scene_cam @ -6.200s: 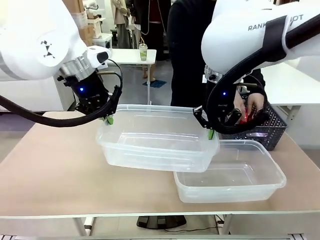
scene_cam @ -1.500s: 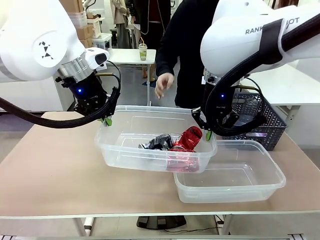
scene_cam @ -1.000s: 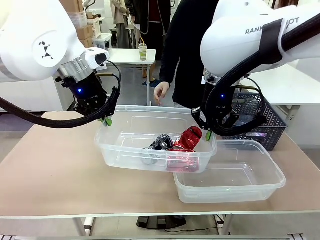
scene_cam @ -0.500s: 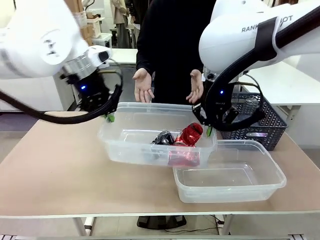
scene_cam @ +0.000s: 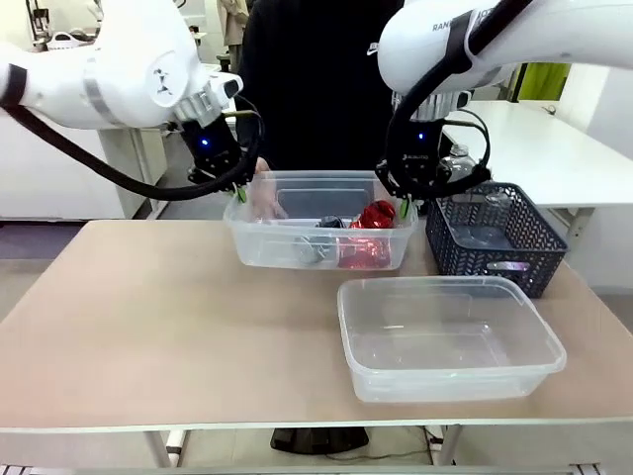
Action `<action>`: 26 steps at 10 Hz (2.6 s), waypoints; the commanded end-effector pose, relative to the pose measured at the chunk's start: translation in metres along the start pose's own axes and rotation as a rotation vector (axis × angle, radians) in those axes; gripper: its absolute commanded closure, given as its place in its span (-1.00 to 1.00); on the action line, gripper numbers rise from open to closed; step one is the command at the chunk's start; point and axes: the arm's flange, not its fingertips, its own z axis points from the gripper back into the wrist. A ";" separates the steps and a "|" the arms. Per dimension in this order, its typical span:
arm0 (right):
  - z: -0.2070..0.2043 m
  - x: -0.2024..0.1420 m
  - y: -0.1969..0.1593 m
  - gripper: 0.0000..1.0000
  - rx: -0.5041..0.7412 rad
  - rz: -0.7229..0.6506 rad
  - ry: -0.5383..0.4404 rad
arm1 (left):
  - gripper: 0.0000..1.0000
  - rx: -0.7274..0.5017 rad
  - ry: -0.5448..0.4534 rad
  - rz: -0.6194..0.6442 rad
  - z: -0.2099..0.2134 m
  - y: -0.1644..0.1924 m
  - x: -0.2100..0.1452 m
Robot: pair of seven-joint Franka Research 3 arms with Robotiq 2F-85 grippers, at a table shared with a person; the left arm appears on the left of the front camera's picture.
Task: Sort the waste into each basket.
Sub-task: Offer the picked Organizing box to the human, then release the Organizing box you were holding, then pick up the Organizing box on the right side of the table and lift it.
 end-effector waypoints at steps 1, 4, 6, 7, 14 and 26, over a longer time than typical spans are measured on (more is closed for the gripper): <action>0.006 -0.010 -0.003 0.89 -0.004 0.003 -0.010 | 0.81 -0.004 -0.020 -0.038 0.010 -0.003 -0.009; 0.006 -0.010 -0.003 0.89 -0.004 0.003 -0.010 | 0.81 -0.004 -0.020 -0.038 0.010 -0.003 -0.009; 0.006 -0.010 -0.003 0.89 -0.004 0.003 -0.010 | 0.81 -0.004 -0.020 -0.038 0.010 -0.003 -0.009; 0.006 -0.010 -0.003 0.89 -0.004 0.003 -0.010 | 0.81 -0.004 -0.020 -0.038 0.010 -0.003 -0.009; 0.020 -0.016 -0.015 -1.00 0.024 -0.031 -0.112 | -1.00 0.000 -0.070 -0.071 0.022 -0.009 -0.013; 0.052 -0.033 -0.026 -1.00 0.154 -0.030 -0.334 | -1.00 -0.062 -0.157 -0.146 0.060 -0.012 -0.030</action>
